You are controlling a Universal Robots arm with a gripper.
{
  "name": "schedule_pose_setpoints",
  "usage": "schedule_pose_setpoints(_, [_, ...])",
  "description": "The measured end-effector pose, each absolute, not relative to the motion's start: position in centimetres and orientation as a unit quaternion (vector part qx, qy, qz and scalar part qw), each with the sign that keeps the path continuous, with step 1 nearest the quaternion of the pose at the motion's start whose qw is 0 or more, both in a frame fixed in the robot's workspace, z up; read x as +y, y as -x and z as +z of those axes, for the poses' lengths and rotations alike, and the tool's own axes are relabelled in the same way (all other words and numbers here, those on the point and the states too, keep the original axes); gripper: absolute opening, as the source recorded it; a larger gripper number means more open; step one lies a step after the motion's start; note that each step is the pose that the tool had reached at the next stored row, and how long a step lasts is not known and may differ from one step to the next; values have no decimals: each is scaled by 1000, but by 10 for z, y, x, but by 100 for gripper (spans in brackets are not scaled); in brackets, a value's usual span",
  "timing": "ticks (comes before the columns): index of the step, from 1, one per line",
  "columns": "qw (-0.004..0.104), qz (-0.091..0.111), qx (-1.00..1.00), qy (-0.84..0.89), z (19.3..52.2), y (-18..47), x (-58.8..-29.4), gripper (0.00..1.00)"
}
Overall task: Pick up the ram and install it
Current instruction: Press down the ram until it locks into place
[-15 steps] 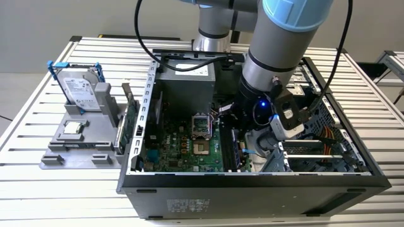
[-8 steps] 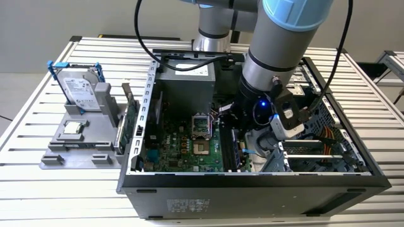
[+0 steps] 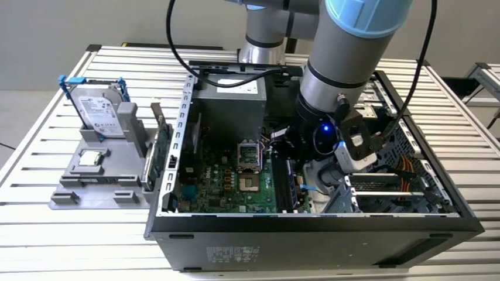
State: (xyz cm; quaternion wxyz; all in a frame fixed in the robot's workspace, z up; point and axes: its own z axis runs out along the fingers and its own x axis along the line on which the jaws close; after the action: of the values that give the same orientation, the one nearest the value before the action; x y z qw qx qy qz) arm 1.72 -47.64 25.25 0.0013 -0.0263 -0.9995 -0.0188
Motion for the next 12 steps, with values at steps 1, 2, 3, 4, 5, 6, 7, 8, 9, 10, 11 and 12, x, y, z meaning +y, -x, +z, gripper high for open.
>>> schedule_pose_setpoints(1, [1,-19,-999,26,253,-17,-476,0])
schedule_pose_setpoints(2, [1,-19,-1000,24,253,-17,-476,0])
schedule_pose_setpoints(3, [1,-19,-1000,17,253,-17,-476,0])
schedule_pose_setpoints(4, [2,-19,-1000,9,253,-17,-476,0])
schedule_pose_setpoints(5, [2,-19,-1000,0,253,-17,-476,0])
schedule_pose_setpoints(6, [2,-19,-1000,-9,253,-17,-476,0])
schedule_pose_setpoints(7, [2,-19,-1000,-19,253,-17,-476,0])
schedule_pose_setpoints(8, [2,-19,-999,-27,253,-17,-476,0])
schedule_pose_setpoints(9, [3,-19,-999,-36,253,-17,-476,0])
schedule_pose_setpoints(10, [3,-19,-999,-45,253,-17,-476,0])
schedule_pose_setpoints(11, [3,-19,-998,-53,253,-17,-476,0])
schedule_pose_setpoints(12, [3,-19,-998,-62,253,-17,-476,0])
